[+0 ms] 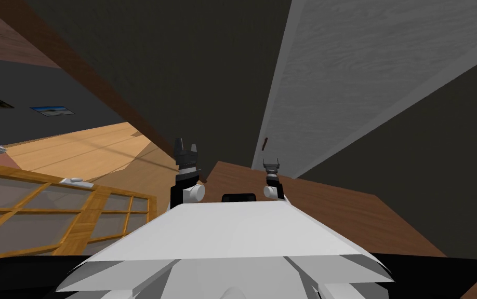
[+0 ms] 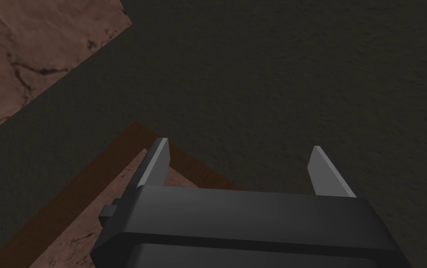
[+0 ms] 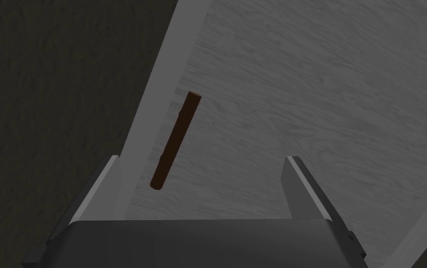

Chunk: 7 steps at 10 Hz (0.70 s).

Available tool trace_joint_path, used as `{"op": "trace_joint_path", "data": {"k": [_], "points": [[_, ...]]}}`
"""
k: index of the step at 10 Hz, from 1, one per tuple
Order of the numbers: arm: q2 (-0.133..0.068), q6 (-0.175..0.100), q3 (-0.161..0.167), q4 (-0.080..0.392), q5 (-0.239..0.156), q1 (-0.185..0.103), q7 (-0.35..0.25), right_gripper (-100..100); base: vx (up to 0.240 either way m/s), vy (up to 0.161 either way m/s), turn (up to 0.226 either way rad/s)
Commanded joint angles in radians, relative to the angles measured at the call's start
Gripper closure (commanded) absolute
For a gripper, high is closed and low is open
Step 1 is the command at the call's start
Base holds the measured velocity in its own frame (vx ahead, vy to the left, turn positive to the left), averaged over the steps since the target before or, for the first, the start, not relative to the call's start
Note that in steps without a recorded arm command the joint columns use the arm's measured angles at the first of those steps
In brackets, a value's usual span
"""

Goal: Pull the door open

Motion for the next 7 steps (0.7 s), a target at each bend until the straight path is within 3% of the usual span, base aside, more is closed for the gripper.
{"op": "trace_joint_path", "data": {"k": [1,7], "points": [[-0.001,-0.012,0.008,0.035,-0.023,-0.012,-0.024,-100,0.090,-0.029,0.061],[-0.019,-0.065,0.039,0.173,-0.116,-0.049,-0.129,-100,0.103,-0.035,0.069]]}}
